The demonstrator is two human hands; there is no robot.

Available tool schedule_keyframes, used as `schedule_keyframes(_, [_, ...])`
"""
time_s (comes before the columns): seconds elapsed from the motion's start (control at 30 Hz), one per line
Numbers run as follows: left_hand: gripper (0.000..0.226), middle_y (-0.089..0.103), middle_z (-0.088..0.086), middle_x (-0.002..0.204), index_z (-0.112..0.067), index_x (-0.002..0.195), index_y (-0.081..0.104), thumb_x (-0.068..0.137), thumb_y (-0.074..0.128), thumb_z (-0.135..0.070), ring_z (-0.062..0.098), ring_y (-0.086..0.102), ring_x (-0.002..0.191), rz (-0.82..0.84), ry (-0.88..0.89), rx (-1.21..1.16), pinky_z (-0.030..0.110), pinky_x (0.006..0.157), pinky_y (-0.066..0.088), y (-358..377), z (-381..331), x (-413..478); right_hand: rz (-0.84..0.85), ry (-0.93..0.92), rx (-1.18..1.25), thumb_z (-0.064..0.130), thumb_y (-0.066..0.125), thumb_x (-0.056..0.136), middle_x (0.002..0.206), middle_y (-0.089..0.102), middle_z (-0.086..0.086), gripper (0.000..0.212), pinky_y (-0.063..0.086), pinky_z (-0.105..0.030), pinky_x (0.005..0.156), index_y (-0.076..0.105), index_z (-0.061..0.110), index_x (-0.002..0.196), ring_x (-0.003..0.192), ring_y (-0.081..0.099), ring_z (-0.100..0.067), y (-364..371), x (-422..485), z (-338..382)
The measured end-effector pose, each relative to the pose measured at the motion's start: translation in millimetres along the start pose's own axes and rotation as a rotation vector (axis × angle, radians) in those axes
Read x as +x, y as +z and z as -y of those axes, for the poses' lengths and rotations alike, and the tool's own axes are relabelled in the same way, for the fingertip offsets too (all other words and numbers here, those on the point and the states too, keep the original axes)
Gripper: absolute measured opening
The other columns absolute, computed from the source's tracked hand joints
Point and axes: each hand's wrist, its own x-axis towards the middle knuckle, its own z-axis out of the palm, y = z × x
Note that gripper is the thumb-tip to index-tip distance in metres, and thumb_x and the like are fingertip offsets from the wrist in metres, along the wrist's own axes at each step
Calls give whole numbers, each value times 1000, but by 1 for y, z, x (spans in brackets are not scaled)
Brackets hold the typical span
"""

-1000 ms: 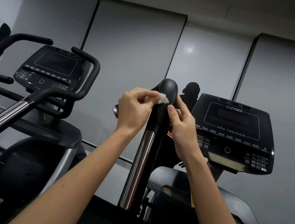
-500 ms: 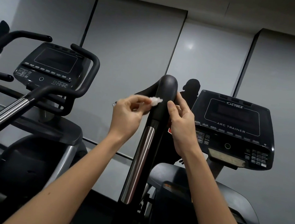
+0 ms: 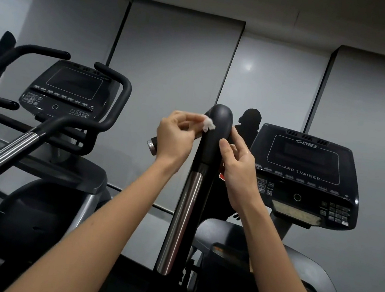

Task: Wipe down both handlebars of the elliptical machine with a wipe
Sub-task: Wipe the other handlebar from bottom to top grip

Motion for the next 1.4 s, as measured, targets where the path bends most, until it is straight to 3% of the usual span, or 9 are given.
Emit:
schedule_keyframes(0.13, [7,68,14,79,-19,76,68,81,73,-17,23,62,70,44,-96,-50,38,68,57,11,-1,20,12,-11,7,15,47,97,109,63,-12,44,47,-44,99,39,19,140,105,62,-24,-1,1,0])
schedule_keyframes(0.5, [5,72,-9,71,-7,84,64,87,61,-4,2,68,72,171,-134,-129,13,69,52,-25,15,-39,21,-36,46,16,47,97,112,63,-12,45,45,-46,100,38,22,141,110,60,-25,-1,0,-6])
schedule_keyframes(0.7, [9,65,5,94,-18,86,71,80,67,-13,10,65,87,282,135,128,21,75,54,-46,12,-58,1,20,268,14,49,95,104,65,-7,45,47,-38,98,42,17,139,104,63,-20,1,2,-13])
schedule_keyframes(0.87, [13,65,3,87,-13,90,74,77,73,-12,9,64,82,230,478,371,18,74,53,-28,-1,-51,16,94,522,21,39,100,120,65,-3,32,54,-24,78,50,33,127,103,65,-16,9,-2,-18])
schedule_keyframes(1.0, [7,65,8,83,-2,81,73,77,67,-2,10,59,75,215,680,614,15,72,47,-11,-9,-20,44,91,648,22,21,104,106,68,1,41,55,-23,64,33,35,140,85,69,-9,19,-6,-23])
schedule_keyframes(1.07, [8,65,10,83,-1,79,73,78,65,-2,18,62,74,231,722,681,24,71,48,-2,-13,-6,43,56,613,23,21,104,91,70,4,40,55,-26,57,31,35,141,72,67,-13,22,-7,-24])
schedule_keyframes(1.13, [10,64,12,83,0,79,73,79,63,-2,18,59,73,245,745,722,19,70,46,5,-17,8,39,57,567,27,21,104,84,65,-5,41,53,-25,50,30,37,142,67,58,-23,24,-8,-23])
schedule_keyframes(1.2, [10,63,13,83,0,79,73,80,64,-2,14,55,73,244,720,721,8,68,39,13,-22,22,34,67,548,29,19,103,86,55,-16,42,50,-23,48,28,37,143,68,52,-28,25,-7,-24])
schedule_keyframes(1.4, [14,69,8,99,-8,93,74,81,72,-16,15,62,90,221,277,680,10,71,36,37,-33,69,28,48,538,27,19,104,82,53,-19,41,49,-24,47,28,38,143,66,52,-28,25,-5,-29])
